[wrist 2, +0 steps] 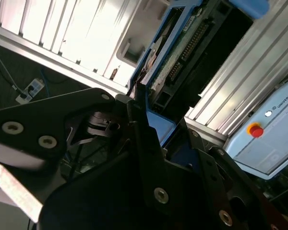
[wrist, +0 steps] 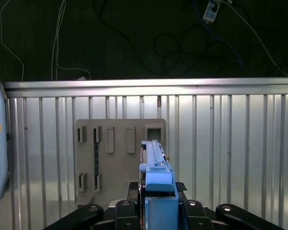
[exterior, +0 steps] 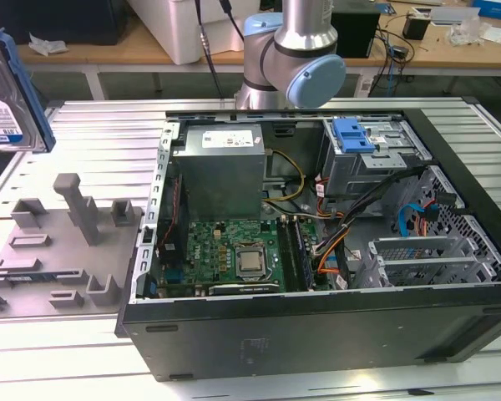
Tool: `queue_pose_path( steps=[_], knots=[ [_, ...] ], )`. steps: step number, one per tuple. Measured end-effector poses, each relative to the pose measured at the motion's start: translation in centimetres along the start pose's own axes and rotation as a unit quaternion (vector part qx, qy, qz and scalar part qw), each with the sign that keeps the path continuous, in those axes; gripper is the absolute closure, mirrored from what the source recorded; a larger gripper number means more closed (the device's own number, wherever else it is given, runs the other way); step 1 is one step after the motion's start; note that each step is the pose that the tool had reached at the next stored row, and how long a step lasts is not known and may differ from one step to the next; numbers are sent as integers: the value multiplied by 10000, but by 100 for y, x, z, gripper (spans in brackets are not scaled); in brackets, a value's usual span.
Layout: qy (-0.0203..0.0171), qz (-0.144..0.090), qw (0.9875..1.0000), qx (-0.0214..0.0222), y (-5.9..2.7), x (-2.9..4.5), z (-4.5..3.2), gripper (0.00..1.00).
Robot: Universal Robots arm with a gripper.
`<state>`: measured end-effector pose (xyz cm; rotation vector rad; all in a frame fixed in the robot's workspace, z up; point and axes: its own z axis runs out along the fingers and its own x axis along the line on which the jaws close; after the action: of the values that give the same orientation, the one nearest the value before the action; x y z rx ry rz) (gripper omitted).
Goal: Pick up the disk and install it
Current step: 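Pick up the disk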
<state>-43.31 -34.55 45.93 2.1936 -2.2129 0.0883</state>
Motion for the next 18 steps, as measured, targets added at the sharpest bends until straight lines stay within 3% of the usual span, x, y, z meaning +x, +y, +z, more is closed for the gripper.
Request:
queue_pose_path(
  steps=[9,18],
  knots=[
    [19,-1,10000,0,-3,7,-127,64],
    [23,-1,10000,0,-4,8,-137,64]
  ],
)
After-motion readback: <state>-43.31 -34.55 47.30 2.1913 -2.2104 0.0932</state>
